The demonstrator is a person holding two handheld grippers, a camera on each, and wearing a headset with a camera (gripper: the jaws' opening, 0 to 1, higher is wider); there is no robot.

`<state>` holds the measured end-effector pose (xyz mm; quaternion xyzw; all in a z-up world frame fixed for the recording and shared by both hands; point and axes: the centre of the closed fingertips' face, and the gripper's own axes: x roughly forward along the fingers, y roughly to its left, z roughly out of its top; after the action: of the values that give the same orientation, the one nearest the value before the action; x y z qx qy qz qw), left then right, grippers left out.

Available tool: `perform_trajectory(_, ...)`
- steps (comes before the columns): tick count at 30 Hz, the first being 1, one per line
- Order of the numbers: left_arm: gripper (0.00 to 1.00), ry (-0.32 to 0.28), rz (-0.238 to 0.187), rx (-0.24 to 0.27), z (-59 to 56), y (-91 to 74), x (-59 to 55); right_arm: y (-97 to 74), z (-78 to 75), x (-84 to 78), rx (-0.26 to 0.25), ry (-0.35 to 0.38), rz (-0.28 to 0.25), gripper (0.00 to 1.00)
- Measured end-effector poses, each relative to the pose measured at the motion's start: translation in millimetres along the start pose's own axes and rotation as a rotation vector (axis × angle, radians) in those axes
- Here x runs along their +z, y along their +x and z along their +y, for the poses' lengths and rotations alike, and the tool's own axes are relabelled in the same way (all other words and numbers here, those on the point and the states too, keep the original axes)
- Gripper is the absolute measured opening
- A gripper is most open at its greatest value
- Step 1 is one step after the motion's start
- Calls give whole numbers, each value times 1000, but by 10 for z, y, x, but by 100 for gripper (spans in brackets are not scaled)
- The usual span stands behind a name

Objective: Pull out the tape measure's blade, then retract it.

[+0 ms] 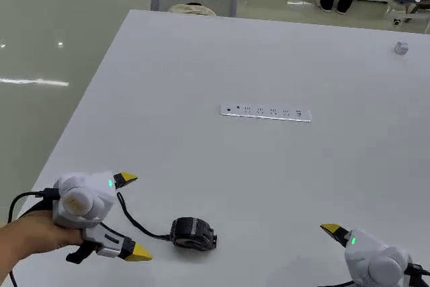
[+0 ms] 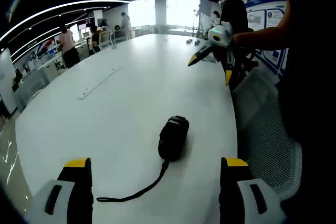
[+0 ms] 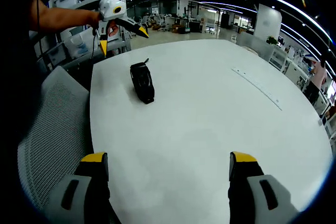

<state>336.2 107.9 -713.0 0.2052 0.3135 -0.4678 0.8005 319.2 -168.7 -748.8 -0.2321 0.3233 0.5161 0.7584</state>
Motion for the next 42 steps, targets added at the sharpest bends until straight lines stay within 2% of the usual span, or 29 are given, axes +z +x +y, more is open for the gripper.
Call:
perform_trajectory(5,98,49,19,-36,-16,71,108,100,60,176,47,-46,10,98)
perform_trajectory(14,93,135,75,-108,-97,212,221,313,136,476,120,-143,18,94)
perform_trajectory(18,91,173,136,-147,-152,287,229,427,174,661,157,-182,18,92)
perform_trajectory(21,94,168,123,-183,-209,350,311,512,205,774,183,-214,21,90)
perform_trajectory(25,93,213,152,-206,-250,439,351,634,246,896,214,-244,25,87)
perform_trajectory(30,85,265,197,-222,-279,580,330,807,299,990,247,-273,31,83)
perform_trajectory(32,81,272,207,-235,-308,638,316,877,331,1004,266,-292,40,78)
perform_trajectory(36,72,350,277,-248,-305,745,192,1035,387,1026,305,-327,68,68)
perform_trajectory(40,68,332,282,-247,-324,850,165,1162,421,1031,324,-351,91,60)
perform_trajectory(42,65,332,242,-263,-362,913,199,1233,421,1012,329,-353,101,57)
